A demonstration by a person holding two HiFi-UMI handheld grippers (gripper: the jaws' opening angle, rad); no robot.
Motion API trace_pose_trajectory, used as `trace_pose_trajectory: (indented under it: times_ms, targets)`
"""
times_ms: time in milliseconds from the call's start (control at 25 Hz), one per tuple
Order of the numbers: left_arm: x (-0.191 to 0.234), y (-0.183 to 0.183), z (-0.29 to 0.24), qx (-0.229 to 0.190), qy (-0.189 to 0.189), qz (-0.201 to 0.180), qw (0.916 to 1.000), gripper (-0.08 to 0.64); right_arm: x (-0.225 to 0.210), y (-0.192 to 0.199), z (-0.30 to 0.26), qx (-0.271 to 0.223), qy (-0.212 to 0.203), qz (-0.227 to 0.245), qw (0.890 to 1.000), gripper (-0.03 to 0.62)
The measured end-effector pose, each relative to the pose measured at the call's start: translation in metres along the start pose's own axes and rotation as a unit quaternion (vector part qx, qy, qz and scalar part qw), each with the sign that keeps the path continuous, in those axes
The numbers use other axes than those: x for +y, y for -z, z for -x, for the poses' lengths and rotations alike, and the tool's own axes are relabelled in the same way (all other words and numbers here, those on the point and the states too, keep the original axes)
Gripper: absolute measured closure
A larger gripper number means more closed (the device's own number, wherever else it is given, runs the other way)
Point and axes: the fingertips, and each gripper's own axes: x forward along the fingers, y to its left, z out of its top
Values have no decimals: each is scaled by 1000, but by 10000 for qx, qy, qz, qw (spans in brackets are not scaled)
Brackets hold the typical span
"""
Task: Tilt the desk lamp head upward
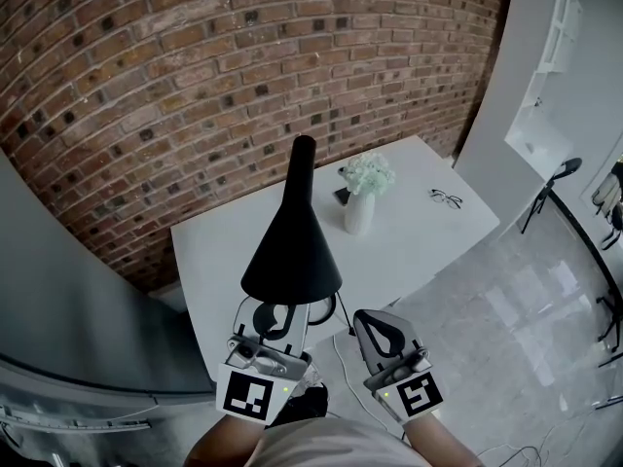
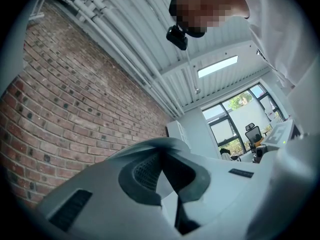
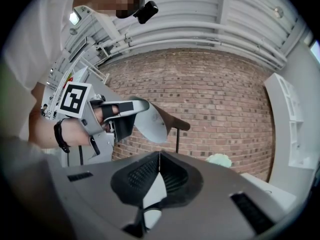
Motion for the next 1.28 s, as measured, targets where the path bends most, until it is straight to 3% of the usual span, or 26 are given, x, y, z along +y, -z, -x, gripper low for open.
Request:
trace_pose_trajectory:
  times_ms: [1280]
  targets:
    - [11, -22, -22, -300, -94, 44, 9995, 552, 12, -9, 4, -171, -96, -118, 9997, 574]
